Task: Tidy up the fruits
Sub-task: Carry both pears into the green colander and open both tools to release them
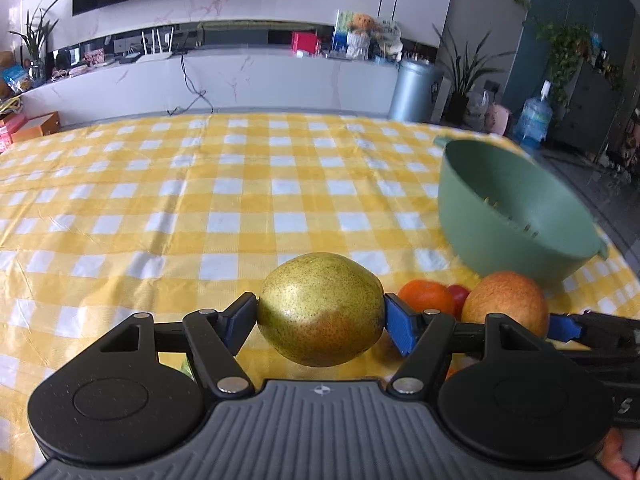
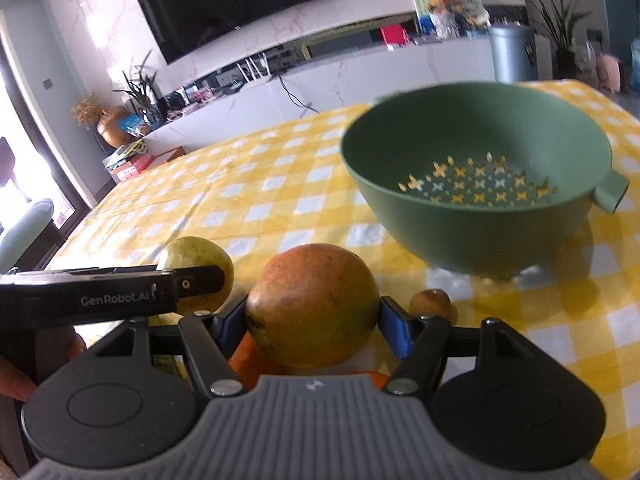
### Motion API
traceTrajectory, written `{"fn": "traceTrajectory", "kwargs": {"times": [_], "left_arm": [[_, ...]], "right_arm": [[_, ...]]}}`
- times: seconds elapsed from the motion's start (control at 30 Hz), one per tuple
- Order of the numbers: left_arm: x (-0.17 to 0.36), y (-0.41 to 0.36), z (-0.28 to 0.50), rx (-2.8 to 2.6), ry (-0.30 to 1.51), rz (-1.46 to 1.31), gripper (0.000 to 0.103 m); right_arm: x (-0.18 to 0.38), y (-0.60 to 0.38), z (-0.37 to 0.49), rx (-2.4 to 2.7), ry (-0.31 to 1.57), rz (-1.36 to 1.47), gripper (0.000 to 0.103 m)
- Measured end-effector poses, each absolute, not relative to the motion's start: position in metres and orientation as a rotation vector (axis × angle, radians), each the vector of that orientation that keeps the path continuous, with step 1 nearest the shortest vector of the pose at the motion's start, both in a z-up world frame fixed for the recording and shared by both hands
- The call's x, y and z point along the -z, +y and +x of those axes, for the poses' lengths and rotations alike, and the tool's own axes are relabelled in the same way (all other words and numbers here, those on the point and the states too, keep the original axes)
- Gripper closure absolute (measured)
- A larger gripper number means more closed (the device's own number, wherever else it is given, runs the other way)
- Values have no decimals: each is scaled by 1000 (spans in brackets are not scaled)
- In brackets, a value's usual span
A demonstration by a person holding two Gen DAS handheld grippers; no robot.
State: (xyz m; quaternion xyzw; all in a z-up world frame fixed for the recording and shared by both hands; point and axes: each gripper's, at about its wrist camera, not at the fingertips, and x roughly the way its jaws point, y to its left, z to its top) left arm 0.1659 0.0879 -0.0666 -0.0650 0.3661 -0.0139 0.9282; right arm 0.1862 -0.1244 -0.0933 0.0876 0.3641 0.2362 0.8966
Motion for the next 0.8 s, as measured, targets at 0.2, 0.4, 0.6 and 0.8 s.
{"fn": "traceTrajectory", "kwargs": {"times": [0.2,0.4,0.6,0.8], "left_arm": [[32,79,158,63,703,-163,24],[-4,55,170,123,681,-132,24],[-34,12,197,218,671,-37,24],[-33,-24,238,318,756,47,24]], "right_arm": [[74,-131,176,-501,698,147,37],[40,-149,173,-498,648,83,37],[17,-174,201,-499,673,-39,37],[10,-191,246,-521,744,-178,37]]}}
